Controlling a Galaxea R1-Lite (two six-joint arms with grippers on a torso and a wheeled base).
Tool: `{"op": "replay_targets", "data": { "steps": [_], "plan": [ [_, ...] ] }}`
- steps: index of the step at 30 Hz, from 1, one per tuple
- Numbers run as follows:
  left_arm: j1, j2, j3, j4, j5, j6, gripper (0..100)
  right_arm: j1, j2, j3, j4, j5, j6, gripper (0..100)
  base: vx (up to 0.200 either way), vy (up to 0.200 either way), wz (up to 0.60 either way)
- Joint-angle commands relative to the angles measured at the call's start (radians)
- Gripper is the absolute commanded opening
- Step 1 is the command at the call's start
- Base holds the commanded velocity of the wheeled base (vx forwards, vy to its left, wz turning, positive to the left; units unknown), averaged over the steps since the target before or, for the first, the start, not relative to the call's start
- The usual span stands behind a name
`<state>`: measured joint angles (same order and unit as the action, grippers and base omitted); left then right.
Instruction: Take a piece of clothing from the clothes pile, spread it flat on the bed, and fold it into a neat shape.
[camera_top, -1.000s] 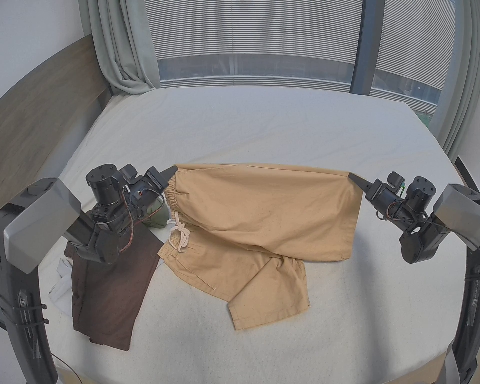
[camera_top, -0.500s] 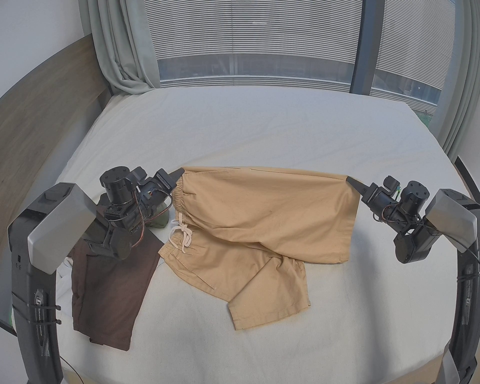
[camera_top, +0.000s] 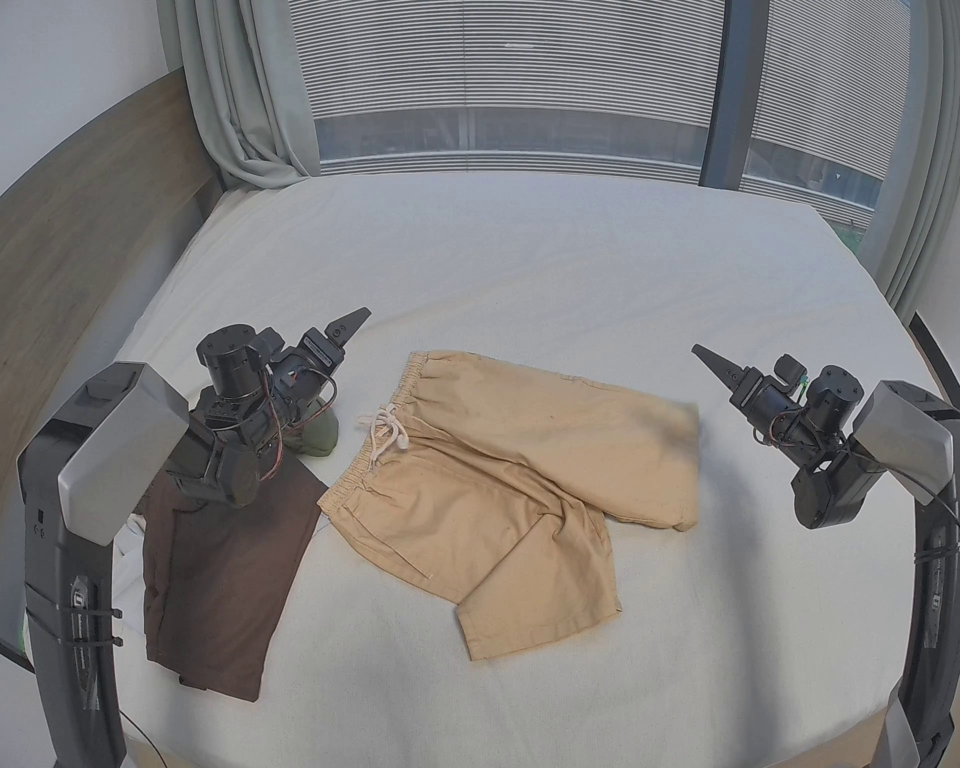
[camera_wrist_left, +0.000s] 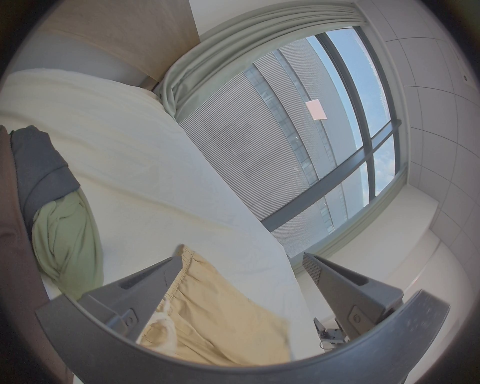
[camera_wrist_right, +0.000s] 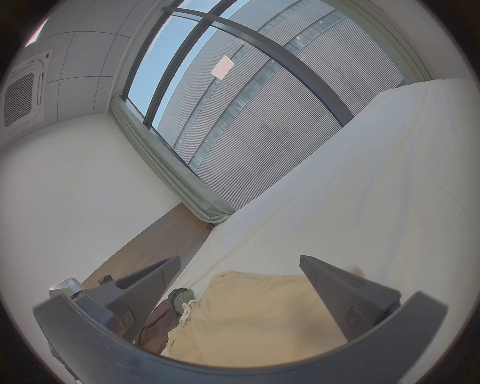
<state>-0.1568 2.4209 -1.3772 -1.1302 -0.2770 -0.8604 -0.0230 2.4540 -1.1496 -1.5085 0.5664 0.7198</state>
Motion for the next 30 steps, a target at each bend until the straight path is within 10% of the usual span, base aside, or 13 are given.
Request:
{"op": "replay_targets", "data": {
  "steps": [1,17,30],
  "plan": [
    [0.010,-0.008,0.007,0.009,0.041,0.000,100,0.011,-0.083,0.142,-0.027,0.003,-0.016,100,0.000,0.000,0.00],
    [0.039,-0.207,0.497,-0.129,-0.065,0.063,100,0.140,-0.247,0.613,-0.019,0.003,-0.143,100,0.000,0.000,0.00],
    [0.042,-0.223,0.618,-0.174,-0.073,0.110,100,0.193,-0.188,0.780,-0.033,0.003,-0.158,100,0.000,0.000,0.00]
  ]
}}
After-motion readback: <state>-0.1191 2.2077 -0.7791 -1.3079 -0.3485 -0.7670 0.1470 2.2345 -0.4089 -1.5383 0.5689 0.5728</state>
